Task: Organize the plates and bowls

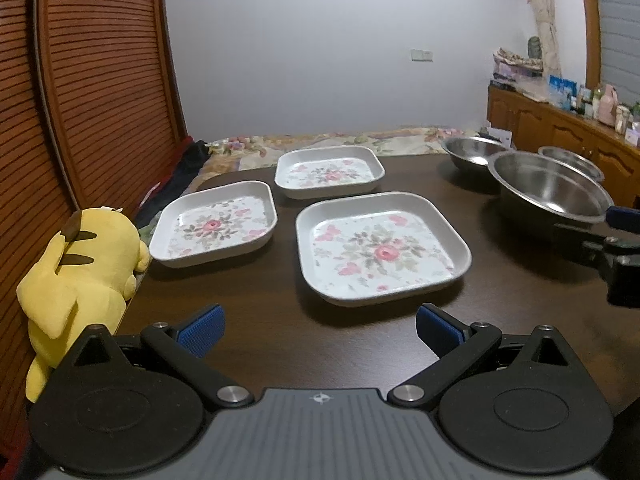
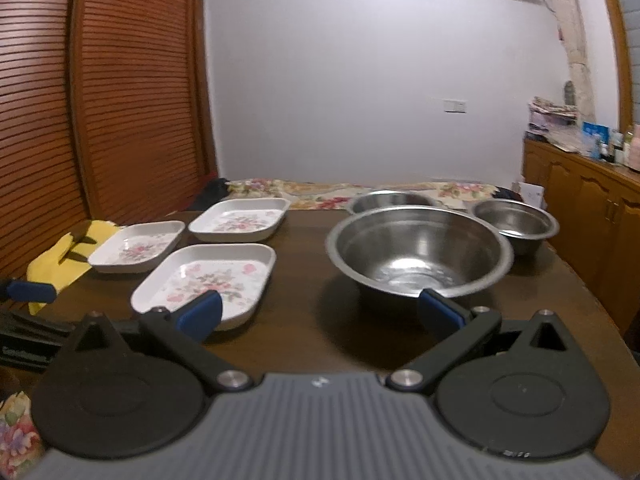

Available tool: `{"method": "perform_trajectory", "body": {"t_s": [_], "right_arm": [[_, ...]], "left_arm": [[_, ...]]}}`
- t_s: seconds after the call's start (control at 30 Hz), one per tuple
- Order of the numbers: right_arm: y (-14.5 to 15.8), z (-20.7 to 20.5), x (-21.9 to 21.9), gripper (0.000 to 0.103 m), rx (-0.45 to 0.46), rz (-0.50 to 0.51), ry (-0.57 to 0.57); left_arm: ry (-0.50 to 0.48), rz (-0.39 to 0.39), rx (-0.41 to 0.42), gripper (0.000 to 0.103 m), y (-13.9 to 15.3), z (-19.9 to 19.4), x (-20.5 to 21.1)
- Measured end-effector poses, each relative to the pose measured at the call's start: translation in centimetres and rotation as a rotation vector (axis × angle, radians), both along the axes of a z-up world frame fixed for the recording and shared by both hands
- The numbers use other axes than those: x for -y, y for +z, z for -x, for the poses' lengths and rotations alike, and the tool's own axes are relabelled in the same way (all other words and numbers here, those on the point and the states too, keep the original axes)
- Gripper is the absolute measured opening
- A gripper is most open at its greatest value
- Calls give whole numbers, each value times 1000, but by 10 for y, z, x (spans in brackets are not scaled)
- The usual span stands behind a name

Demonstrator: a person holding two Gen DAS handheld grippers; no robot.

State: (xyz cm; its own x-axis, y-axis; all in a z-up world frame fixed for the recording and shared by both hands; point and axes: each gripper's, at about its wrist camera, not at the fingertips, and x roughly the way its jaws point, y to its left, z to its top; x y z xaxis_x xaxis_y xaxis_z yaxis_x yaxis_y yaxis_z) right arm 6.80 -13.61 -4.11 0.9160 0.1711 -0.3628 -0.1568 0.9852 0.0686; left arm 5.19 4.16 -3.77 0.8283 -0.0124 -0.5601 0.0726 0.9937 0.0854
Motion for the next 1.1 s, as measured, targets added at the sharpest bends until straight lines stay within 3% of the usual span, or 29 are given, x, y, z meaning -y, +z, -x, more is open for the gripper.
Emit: {"method": "perform_trajectory", "body": {"t_s": [0.2,0.33,0.47,0.53,0.7,1.0,1.1], "right_arm": [[1,-17,-18,103,-2,2,84],[0,-27,-29,103,-16,13,127],[-3,-40,-39,102,-37,22,165],[-5,-46,-43,83,-57,26,185],[-14,-58,-51,78,-93,26,208],[-28,-82,-49,52,-164,-11,177],[-30,-90,-48,45,-179,-27,162]], "left_arm": [[25,-16,21,103,2,-17,-18],[29,17,29,103,4,-31,-33],[19,47,8,92,0,-46,-41],[6,61,-7,85,-5,-53,-43],[-21,96,-19,69,-12,-66,-47],[-65,145,-1,59,-14,-84,-49],[-75,147,-8,50,-19,-90,-46]]}}
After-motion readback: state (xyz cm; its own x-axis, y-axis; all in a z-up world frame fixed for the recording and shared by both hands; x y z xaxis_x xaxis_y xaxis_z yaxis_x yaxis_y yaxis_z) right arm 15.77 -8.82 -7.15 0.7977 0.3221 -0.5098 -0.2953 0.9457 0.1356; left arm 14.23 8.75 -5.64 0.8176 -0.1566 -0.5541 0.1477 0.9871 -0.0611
